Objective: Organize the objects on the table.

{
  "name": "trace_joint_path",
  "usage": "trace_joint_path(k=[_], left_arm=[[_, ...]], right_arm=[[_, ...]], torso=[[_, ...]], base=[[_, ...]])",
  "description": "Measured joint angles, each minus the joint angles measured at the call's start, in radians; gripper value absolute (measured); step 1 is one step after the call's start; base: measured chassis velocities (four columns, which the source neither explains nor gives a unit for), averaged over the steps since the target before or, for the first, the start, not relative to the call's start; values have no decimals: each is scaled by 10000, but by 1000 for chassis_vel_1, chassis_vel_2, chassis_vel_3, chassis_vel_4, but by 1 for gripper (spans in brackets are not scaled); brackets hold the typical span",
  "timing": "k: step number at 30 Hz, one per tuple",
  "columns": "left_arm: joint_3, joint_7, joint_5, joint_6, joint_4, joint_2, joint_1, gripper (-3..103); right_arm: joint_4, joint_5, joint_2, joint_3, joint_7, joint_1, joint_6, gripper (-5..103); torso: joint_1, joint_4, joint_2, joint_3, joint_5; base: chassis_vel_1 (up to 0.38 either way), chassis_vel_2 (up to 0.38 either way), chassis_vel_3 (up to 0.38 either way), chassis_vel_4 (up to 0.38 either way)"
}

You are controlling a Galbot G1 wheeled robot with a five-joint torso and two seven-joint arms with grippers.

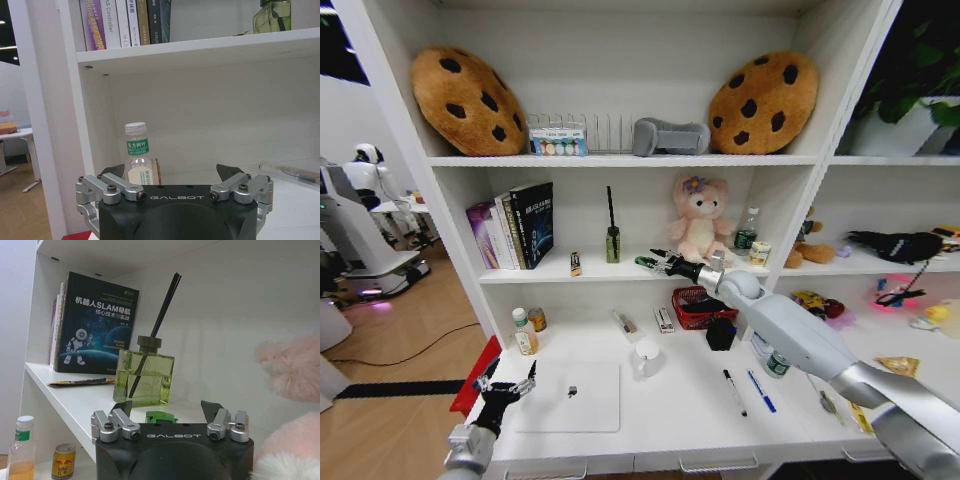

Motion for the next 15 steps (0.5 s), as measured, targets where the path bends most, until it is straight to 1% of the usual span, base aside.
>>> trace_joint_path(k=[1,2,3,4,6,7,8,10,11,13,14,15], left_arm=[[-5,0,0,0,0,0,9,100],[-5,0,0,0,0,0,9,100],[-6,0,1,1,0,-6,31,100],[-6,0,3,0,1,-8,42,100],[-7,0,5,1,2,-8,45,100],[-7,1,4,1,2,-8,39,100],[-7,1,4,1,2,-8,39,100],[-82,-19,-70,11,-1,48,-35,100],[-82,-19,-70,11,-1,48,-35,100],[-191,-54,-174,23,-21,147,-91,100],[-191,-54,-174,23,-21,147,-91,100],[-233,-88,-221,30,-40,181,-111,100]], right_arm=[[30,27,-9,38,0,-15,10,79],[30,27,-9,38,0,-15,10,79],[140,104,-53,118,6,-55,25,84],[275,154,-118,210,11,-100,26,94],[455,189,-218,360,-16,-176,22,94],[666,227,-321,516,-46,-277,-3,97],[666,227,-321,516,-46,-277,-3,97],[1562,419,-738,1141,44,-866,-162,100],[1562,419,-738,1141,44,-866,-162,100],[2712,565,-1185,1994,568,-1869,-330,100],[2712,565,-1185,1994,568,-1869,-330,100],[3327,645,-1426,2526,866,-2440,-430,102]], torso=[[0,1,0,0,0],[0,1,0,0,0],[0,2,0,0,0],[0,2,0,0,0],[0,3,0,0,0],[0,2,0,0,0],[0,2,0,0,0],[0,1,-1,0,0],[0,1,-1,0,0],[0,-1,-1,0,2],[0,-1,-1,0,2],[1,-2,0,0,4]], base=[[0,0,0,0],[0,0,0,0],[0,0,0,0],[0,0,0,0],[0,0,0,0],[0,0,0,0],[0,0,0,0],[0,0,0,0],[0,0,0,0],[0,0,0,0],[0,0,0,0],[0,0,0,0]])
